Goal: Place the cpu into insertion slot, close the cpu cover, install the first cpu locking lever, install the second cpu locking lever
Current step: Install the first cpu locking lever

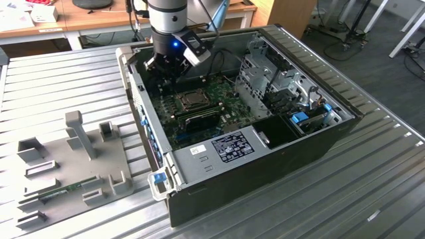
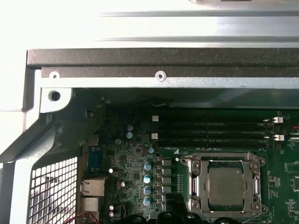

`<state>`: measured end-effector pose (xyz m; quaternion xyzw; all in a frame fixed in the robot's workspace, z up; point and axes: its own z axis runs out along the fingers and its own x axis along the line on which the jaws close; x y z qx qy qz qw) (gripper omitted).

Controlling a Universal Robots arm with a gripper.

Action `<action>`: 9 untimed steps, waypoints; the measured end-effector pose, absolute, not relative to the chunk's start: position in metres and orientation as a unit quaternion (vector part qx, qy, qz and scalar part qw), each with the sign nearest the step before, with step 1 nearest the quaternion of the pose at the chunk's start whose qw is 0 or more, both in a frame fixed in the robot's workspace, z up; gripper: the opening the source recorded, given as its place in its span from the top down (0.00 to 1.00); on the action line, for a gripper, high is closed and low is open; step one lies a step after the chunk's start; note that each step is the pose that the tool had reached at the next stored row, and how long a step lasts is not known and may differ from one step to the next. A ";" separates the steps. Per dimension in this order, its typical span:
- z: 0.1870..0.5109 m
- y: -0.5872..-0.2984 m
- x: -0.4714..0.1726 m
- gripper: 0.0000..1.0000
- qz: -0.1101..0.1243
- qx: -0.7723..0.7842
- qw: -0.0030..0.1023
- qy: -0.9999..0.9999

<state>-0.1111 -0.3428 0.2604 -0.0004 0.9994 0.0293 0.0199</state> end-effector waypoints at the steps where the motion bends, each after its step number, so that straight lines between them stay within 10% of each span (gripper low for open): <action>1: 0.260 -0.342 -0.111 0.90 0.029 0.000 0.020 0.999; 9: 0.261 -0.342 -0.111 0.90 0.030 0.000 0.020 0.999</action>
